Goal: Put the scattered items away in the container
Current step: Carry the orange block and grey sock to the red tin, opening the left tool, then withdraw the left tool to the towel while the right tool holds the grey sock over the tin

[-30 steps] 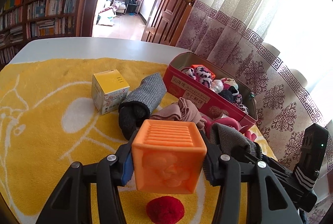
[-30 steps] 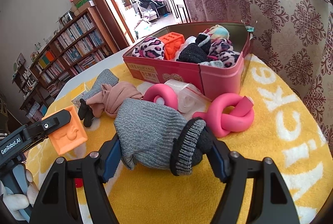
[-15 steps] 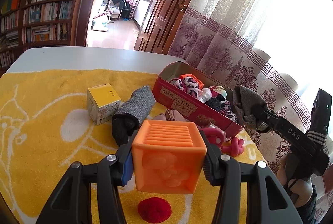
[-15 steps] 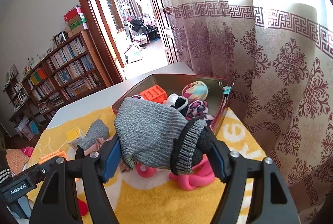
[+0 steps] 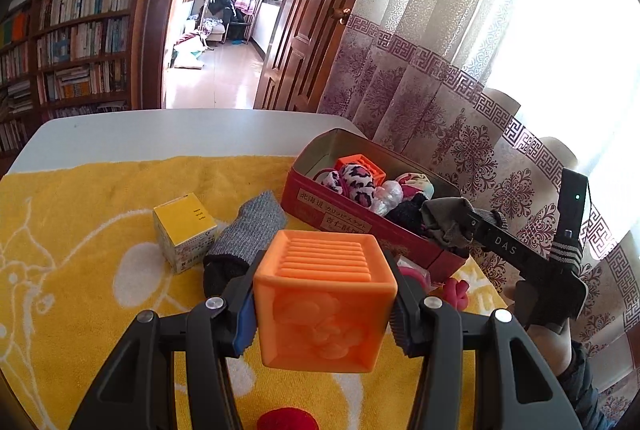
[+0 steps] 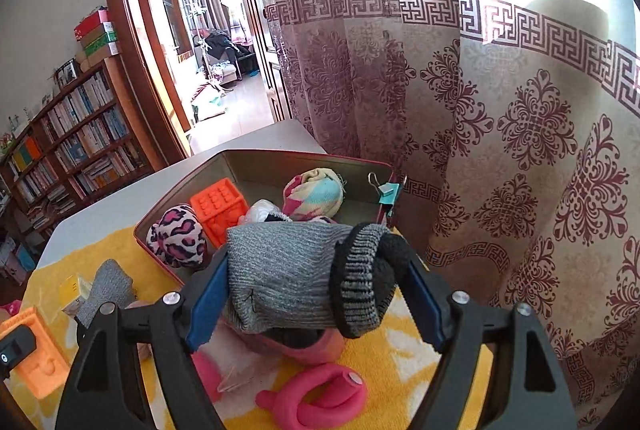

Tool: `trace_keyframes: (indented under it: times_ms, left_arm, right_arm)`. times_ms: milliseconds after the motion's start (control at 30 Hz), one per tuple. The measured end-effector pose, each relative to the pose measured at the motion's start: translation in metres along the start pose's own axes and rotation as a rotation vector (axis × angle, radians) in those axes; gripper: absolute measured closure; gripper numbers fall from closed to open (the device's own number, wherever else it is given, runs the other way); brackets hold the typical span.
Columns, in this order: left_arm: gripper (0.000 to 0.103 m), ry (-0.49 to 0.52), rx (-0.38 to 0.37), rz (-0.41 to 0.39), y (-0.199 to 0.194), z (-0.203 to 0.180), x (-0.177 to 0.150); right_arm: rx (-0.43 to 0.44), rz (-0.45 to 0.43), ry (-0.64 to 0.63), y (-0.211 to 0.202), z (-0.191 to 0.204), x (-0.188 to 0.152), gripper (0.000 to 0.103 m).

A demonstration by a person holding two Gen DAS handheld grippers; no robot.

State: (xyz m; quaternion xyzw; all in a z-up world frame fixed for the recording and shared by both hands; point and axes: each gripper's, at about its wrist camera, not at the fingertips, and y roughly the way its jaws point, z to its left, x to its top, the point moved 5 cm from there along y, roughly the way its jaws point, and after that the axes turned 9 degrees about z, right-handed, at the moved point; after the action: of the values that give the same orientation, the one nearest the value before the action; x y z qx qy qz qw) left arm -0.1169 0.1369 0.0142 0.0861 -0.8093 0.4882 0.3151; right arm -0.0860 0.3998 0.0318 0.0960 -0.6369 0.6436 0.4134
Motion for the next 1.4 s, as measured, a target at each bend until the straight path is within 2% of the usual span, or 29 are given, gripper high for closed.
trace_keyframes:
  times_ms: [367, 733, 800, 900, 1200, 1400]
  left_arm:
    - [0.049, 0.064, -0.027, -0.004, 0.036, -0.047, 0.063]
    - [0.048, 0.073, -0.047, 0.057, 0.104, -0.082, 0.105]
    - [0.047, 0.077, -0.055, 0.077, 0.115, -0.085, 0.107]
    - [0.023, 0.062, -0.048, 0.09, 0.122, -0.083, 0.105]
    - [0.022, 0.061, -0.012, 0.06, 0.097, -0.069, 0.093]
    - [0.022, 0.051, 0.011, 0.056, 0.073, -0.052, 0.075]
  right_arm:
    - [0.038, -0.042, 0.038, -0.006, -0.008, -0.004, 0.02]
    - [0.058, -0.051, 0.039, -0.003, -0.012, -0.004, 0.02]
    - [0.059, -0.051, 0.041, -0.003, -0.012, -0.004, 0.02]
    - [0.055, -0.052, 0.036, -0.003, -0.011, -0.004, 0.02]
    - [0.057, -0.059, 0.04, -0.004, -0.011, -0.005, 0.02]
    - [0.05, -0.073, 0.026, -0.007, -0.009, -0.006, 0.02]
